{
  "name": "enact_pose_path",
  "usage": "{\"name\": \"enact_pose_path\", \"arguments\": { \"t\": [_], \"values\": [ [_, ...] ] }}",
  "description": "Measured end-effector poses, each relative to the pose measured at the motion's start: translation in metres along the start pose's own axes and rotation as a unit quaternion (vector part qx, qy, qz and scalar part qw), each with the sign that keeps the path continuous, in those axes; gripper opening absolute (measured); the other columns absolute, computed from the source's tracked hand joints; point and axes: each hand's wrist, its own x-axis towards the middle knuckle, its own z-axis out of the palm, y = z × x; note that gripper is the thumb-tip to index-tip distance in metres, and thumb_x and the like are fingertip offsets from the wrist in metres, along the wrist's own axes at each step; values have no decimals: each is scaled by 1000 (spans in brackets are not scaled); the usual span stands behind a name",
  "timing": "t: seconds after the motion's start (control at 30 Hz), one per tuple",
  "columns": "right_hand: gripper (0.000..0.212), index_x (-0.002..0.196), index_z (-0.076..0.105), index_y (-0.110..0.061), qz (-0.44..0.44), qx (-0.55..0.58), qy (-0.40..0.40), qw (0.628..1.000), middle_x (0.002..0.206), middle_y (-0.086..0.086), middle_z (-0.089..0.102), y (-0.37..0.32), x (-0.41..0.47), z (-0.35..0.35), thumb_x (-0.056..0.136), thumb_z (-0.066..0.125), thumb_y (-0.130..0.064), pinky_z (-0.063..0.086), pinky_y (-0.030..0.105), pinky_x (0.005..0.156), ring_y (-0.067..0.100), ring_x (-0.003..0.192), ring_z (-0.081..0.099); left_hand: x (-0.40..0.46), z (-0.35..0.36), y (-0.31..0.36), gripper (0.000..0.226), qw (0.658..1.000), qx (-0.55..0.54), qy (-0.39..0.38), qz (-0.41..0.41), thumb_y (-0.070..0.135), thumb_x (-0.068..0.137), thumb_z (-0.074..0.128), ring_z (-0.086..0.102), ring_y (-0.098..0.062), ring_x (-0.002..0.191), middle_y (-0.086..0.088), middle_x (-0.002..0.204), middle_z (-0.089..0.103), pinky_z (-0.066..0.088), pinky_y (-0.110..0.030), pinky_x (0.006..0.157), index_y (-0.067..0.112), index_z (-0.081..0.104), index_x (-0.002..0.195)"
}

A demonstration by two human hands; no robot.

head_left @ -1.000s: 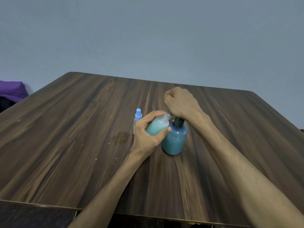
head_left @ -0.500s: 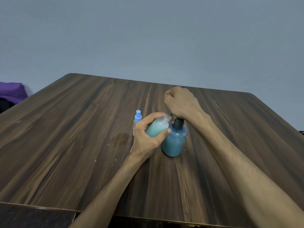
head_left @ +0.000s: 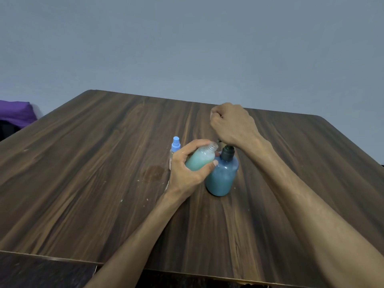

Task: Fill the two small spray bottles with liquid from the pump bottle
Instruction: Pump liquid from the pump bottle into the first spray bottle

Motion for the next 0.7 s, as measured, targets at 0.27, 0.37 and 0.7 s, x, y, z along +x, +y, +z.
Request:
{"name": "enact_pose_path", "arguments": {
  "t": [0.27, 0.37, 0.7],
  "values": [
    [29, 60, 43, -15, 11, 5, -6, 1000, 58, -3, 48, 0, -1, 3, 89, 44, -12, 30, 34, 56, 22, 59, 42, 1, -1, -1, 46, 1000, 8, -9, -4, -17, 76, 81, 73, -1, 94, 22, 103, 75, 54, -14, 84, 11, 68, 111],
    [30, 60, 46, -15, 16, -18, -31, 999, 62, -1, 52, -4, -2, 7, 89, 44, -14, 33, 35, 60, 26, 65, 45, 2, -1, 0, 43, 1000, 3, -2, -11, -14, 76, 80, 74, -2, 93, 19, 102, 76, 54, -16, 84, 9, 68, 111],
    [29, 61, 48, -15, 20, -25, -21, 999, 66, -1, 54, -4, -3, 6, 90, 45, -16, 35, 35, 65, 26, 67, 49, 0, 0, 4, 53, 1000, 12, -7, -7, -21, 76, 80, 72, 3, 92, 27, 100, 74, 53, -11, 82, 18, 67, 108]
  ]
}}
